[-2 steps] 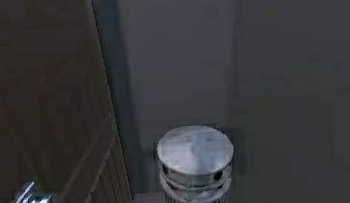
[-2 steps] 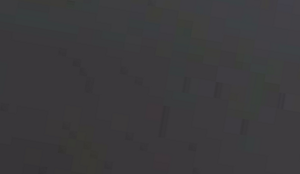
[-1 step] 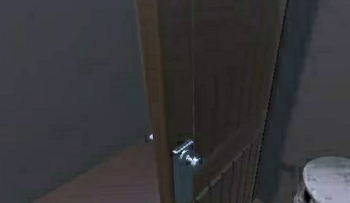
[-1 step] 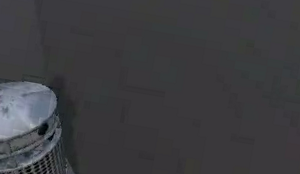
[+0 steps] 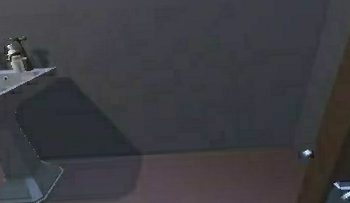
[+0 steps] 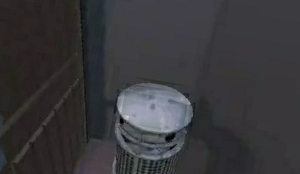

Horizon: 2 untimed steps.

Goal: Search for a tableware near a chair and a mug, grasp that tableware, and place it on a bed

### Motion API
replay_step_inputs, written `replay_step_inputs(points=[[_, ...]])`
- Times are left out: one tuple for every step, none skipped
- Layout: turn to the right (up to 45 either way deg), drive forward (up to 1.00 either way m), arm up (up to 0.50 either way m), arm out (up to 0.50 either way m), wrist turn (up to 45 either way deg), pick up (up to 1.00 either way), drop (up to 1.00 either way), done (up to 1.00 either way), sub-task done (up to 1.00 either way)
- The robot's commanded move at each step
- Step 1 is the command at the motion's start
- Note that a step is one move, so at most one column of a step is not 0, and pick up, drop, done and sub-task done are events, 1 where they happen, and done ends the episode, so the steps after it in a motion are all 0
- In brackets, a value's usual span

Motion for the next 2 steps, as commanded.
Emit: replay_step_inputs(points=[[-45.0,0.0,0.0,0.0,0.0,0.0,0.0,0.0,0.0],[0.0,0.2,0.0,0.0,0.0,0.0,0.0,0.0,0.0]])
